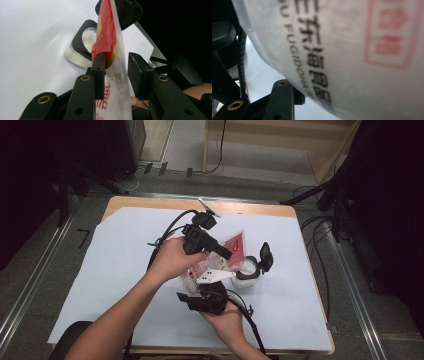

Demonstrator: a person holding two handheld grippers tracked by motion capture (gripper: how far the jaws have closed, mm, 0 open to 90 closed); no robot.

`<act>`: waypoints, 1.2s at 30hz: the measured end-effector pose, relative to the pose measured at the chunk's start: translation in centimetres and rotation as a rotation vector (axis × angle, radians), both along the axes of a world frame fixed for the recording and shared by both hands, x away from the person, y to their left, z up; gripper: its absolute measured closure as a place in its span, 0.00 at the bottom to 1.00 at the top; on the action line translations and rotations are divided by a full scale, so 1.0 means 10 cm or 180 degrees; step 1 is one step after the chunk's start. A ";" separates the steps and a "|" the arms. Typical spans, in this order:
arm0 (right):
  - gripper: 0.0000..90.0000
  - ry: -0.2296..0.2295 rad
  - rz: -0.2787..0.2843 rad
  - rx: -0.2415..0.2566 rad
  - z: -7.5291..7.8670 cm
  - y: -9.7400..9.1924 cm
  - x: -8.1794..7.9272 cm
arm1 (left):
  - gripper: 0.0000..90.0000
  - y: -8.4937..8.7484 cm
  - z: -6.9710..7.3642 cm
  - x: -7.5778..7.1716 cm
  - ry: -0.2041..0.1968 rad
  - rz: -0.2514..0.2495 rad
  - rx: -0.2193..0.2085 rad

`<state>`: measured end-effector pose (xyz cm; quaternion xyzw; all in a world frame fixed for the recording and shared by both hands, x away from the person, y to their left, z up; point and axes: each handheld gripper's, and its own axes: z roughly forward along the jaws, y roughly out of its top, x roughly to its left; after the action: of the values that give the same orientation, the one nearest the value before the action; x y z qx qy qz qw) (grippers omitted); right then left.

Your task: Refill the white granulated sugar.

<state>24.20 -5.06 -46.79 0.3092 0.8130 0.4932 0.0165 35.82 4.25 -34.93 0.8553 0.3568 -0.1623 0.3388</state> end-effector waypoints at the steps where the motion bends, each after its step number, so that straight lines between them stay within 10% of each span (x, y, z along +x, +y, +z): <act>1: 0.61 0.0004 0.0013 -0.0008 -0.01 0.00 0.00 | 0.76 0.00 -0.01 0.00 -0.0005 0.0005 0.0013; 36: 0.63 0.0093 0.0123 -0.0239 -0.22 0.01 0.05 | 0.93 0.07 -0.22 0.11 0.0016 -0.0034 0.0212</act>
<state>24.75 -5.00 -48.98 0.2997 0.8369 0.4579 0.0067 36.93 4.90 -37.16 0.8676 0.3582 -0.1544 0.3084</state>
